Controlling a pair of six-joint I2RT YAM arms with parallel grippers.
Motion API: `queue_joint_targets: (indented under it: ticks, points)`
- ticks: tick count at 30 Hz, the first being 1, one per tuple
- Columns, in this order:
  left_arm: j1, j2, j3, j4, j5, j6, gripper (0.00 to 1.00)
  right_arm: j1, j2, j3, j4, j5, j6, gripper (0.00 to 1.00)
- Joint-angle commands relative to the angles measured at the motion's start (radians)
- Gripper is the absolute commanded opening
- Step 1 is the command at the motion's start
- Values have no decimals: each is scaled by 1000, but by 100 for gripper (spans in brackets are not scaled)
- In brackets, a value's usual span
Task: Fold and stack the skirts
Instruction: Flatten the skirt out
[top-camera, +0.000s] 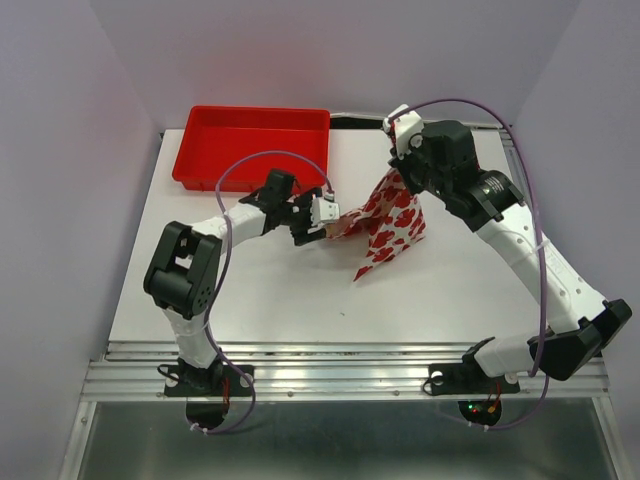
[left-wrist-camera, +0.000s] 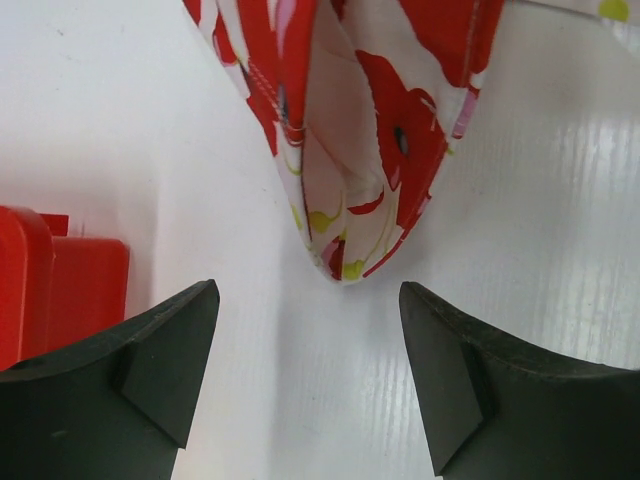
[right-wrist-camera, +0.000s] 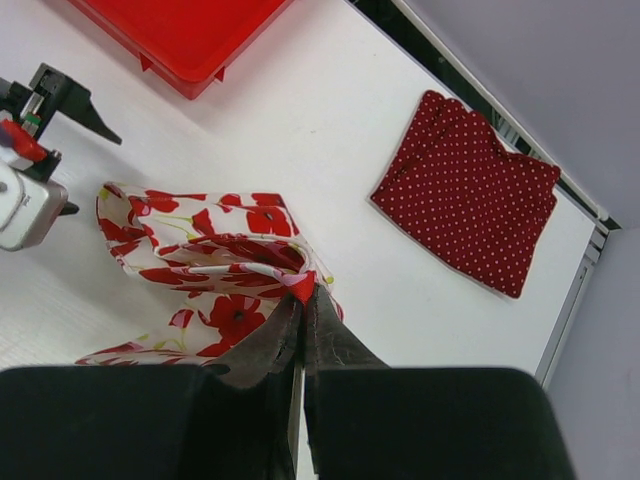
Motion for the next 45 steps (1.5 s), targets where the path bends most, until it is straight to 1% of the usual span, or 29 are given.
queue_joint_targets:
  ticks: [1,4,8,11,12,14,15,16,18,19,20,22,24,25,26,28,29,31,32,34,37,40,41,45]
  points:
    - [-38,-1,32,-23,-15,96,85,5,-45,10,37,26,-12,1]
    - [-70,25,69,-23,-23,102,85,5,-45,13,37,39,-15,1]
    - [-105,63,103,4,-86,82,83,5,-46,10,39,47,-13,1]
    - [-107,86,130,29,-106,32,76,5,-48,7,40,59,-15,1]
    - [-107,89,134,35,-115,12,67,-5,-51,6,42,59,-13,1]
    - [-107,91,134,71,-137,-31,55,-5,-52,2,46,64,-13,1]
    - [-104,86,127,84,-144,-48,47,-14,-52,2,46,69,-13,1]
    - [-101,70,121,90,-146,-65,33,-25,-52,6,48,79,-13,1]
    - [-82,37,98,99,-146,-100,20,-42,-52,10,57,93,-16,1]
    - [-73,-5,91,101,-150,-112,7,-53,-52,13,63,105,-23,1]
    - [-52,-30,83,93,-158,-134,1,-91,-52,18,80,96,-30,1]
    - [-24,-107,89,73,-173,-162,0,-142,-51,32,91,58,-38,1]
    - [0,-151,135,6,-216,-194,0,-208,-48,58,103,3,-64,1]
    - [23,-186,159,-19,-261,-201,0,-224,-51,61,114,-19,-96,1]
    - [34,-200,214,-72,-282,-211,0,-240,-52,64,118,-45,-113,1]
    - [48,-226,270,-121,-330,-234,0,-260,-65,62,138,-86,-144,1]
    - [51,-248,317,-173,-379,-229,0,-260,-68,64,142,-98,-173,1]
    - [51,-286,363,-267,-391,-187,0,-269,-81,64,143,-115,-194,1]
    - [51,-302,370,-289,-394,-171,0,-269,-89,61,143,-120,-196,1]
    - [51,-334,371,-318,-402,-168,0,-269,-112,36,142,-126,-201,1]
    - [50,-432,341,-358,-445,-188,0,-269,-199,-26,140,-131,-211,1]
    - [48,-512,267,-384,-463,-217,0,-269,-256,-71,125,-129,-210,1]
    - [48,-573,229,-398,-460,-224,0,-269,-276,-92,113,-134,-207,1]
    - [42,-728,151,-431,-445,-293,0,-269,-390,-146,50,-172,-198,1]
